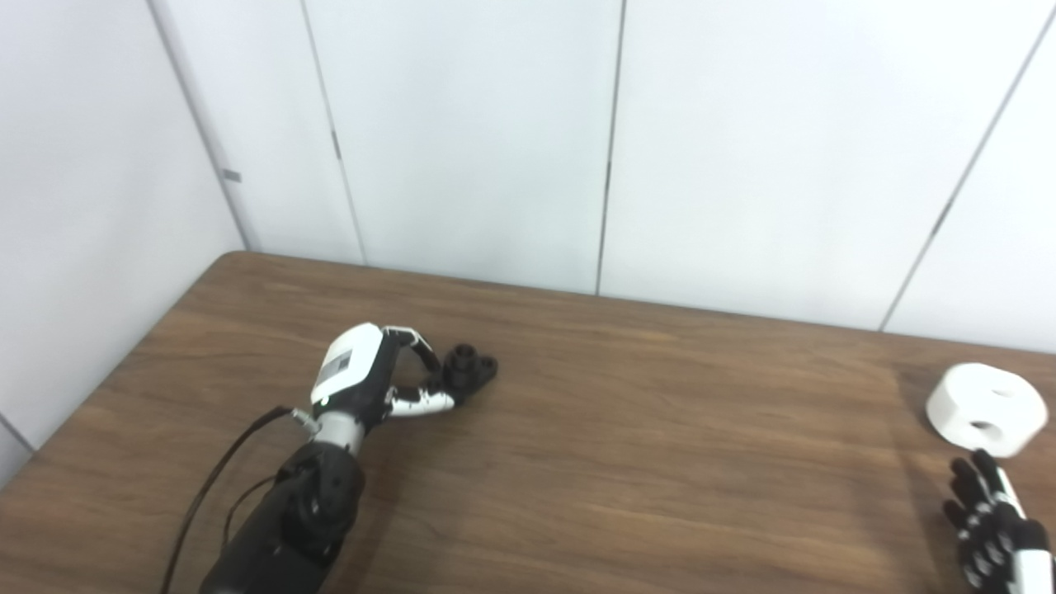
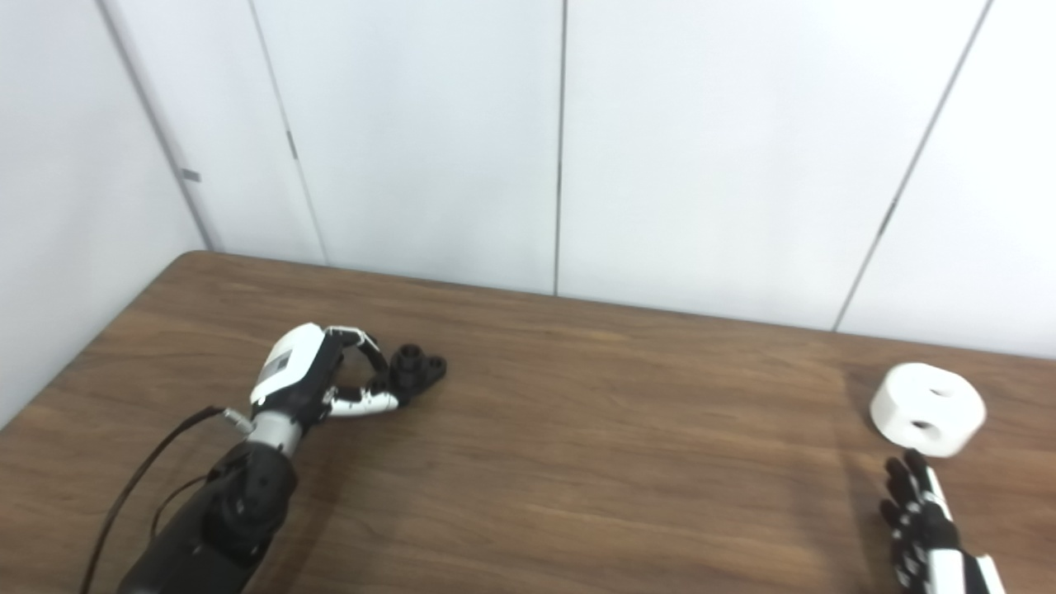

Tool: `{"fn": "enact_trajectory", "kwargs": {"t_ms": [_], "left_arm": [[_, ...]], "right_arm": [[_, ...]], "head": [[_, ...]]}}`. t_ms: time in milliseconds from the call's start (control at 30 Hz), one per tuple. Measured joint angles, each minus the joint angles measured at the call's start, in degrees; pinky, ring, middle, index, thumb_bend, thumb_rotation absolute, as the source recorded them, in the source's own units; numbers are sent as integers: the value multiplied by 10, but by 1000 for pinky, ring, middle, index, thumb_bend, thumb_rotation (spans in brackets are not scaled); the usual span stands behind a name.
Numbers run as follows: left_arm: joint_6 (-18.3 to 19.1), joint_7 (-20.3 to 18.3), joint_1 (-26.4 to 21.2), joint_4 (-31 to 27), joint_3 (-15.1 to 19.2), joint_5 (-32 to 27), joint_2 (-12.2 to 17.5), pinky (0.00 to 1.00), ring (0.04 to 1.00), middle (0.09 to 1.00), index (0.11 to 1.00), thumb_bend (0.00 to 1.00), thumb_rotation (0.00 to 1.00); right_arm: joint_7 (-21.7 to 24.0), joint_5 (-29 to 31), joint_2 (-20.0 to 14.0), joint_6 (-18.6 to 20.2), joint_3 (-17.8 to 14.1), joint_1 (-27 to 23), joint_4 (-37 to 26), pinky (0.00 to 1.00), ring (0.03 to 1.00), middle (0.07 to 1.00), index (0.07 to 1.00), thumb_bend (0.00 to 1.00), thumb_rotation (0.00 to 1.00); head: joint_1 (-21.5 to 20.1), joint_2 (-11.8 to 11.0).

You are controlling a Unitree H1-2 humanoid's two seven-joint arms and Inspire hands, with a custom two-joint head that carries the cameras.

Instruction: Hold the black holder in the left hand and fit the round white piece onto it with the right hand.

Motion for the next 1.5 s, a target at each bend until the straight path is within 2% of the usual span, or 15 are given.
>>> {"fn": "enact_trajectory", "kwargs": {"t_ms": [133, 267, 333, 433, 533, 633, 700, 800, 933, 1033, 1200, 1333, 1500], "left_arm": [[-31, -8, 27, -28, -1, 0, -6, 727, 811, 759, 485, 518, 53], [-40, -28, 56, -80, -7, 7, -6, 731, 829, 776, 486, 516, 56], [-44, -44, 68, -102, -16, 9, -6, 729, 836, 778, 486, 516, 55], [-47, -64, 88, -124, -33, 25, -6, 783, 844, 782, 486, 517, 54], [-60, -84, 107, -143, -53, 34, -6, 777, 857, 787, 486, 518, 53], [-71, -100, 115, -159, -63, 46, -7, 755, 846, 777, 486, 520, 53], [-72, -105, 115, -165, -64, 53, -9, 741, 838, 769, 485, 520, 53], [-74, -107, 128, -179, -70, 69, -21, 722, 831, 762, 485, 520, 55], [-83, -114, 152, -201, -87, 84, -41, 824, 847, 777, 486, 521, 57], [-102, -114, 170, -202, -99, 93, -55, 846, 852, 782, 486, 520, 57], [-117, -119, 182, -199, -117, 100, -66, 928, 868, 790, 486, 519, 60], [-133, -118, 190, -192, -126, 99, -77, 942, 873, 792, 487, 519, 62], [-172, -99, 197, -173, -135, 95, -80, 937, 879, 799, 488, 517, 62]], "right_arm": [[0, -6, 5, 0, 1, 0, -3, 1000, 990, 965, 1000, 654, 999], [-1, -10, 10, 0, 4, 2, -9, 1000, 980, 958, 1000, 649, 989], [-3, -12, 15, 2, 6, 4, -14, 1000, 981, 958, 1000, 616, 996], [-12, -23, 24, 6, 11, 6, -22, 1000, 980, 955, 1000, 614, 1000], [-23, -31, 35, 25, 18, 8, -33, 1000, 985, 956, 1000, 610, 1000], [-29, -33, 44, 36, 22, 10, -41, 1000, 984, 959, 1000, 596, 1000], [-37, -34, 52, 42, 26, 13, -48, 1000, 977, 954, 1000, 575, 1000], [-46, -38, 61, 48, 31, 18, -58, 1000, 972, 950, 1000, 596, 1000], [-49, -47, 62, 55, 38, 23, -70, 1000, 983, 954, 1000, 654, 1000], [-50, -51, 63, 65, 43, 23, -76, 1000, 986, 952, 1000, 672, 1000], [-57, -55, 65, 72, 51, 23, -82, 1000, 983, 949, 1000, 682, 1000], [-61, -64, 65, 72, 55, 24, -82, 1000, 975, 944, 1000, 678, 1000], [-62, -63, 65, 72, 54, 26, -83, 1000, 976, 946, 1000, 646, 1000]], "head": [[-12, 8], [-36, 33], [-45, 39], [-56, 47], [-76, 74], [-91, 81], [-106, 77], [-119, 78], [-138, 86], [-142, 91], [-148, 85], [-161, 70], [-163, 75]]}}
